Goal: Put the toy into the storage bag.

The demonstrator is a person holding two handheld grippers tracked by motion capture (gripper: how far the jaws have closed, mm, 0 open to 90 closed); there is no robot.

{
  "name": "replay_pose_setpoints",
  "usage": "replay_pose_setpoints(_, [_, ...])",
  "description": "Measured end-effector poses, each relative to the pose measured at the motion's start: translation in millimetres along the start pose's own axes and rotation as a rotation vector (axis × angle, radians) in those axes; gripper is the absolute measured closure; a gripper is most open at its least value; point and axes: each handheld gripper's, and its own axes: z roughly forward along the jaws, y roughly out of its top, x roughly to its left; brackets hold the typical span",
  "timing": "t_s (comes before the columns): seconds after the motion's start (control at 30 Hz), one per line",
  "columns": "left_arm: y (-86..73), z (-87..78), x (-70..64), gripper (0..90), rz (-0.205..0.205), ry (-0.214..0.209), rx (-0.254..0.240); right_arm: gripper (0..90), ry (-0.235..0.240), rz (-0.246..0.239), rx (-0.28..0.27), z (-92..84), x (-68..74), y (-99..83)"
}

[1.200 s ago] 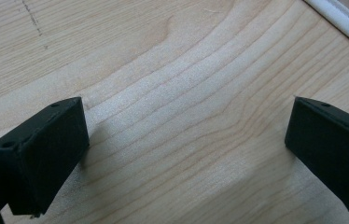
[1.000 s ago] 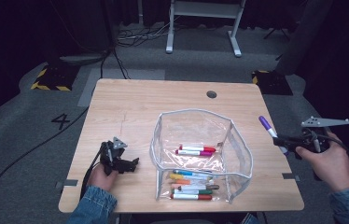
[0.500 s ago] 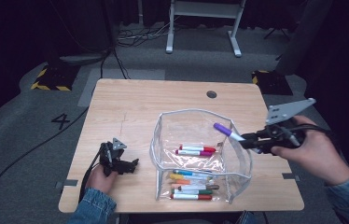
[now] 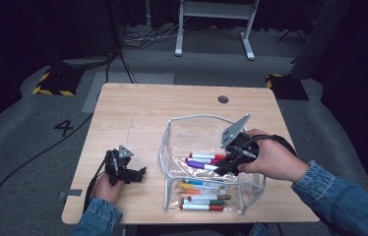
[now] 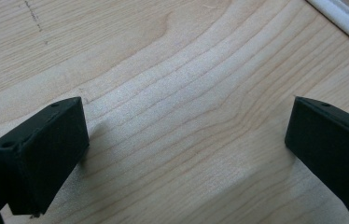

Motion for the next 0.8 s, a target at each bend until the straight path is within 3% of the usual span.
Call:
replay_pose_setpoints(0.17, [-0.1,-0.2,-0.2,0.0,-0.002,0.000,0.001,76.8,0.050,-0.013,0.102,29.0,-2.3,7.7])
replay_pose_setpoints(0.5, [-0.1,-0.1,-0.2,0.0,-0.001,0.000,0.000,76.8,0.143,-0.020,0.255,75.1,-13.1,7.6])
replay_pose_setpoints(0.8, [-0.1,-0.1,-0.2,0.0,-0.001,0.000,0.000,76.8,0.164,-0.024,0.358,103.2,-17.3,3.4])
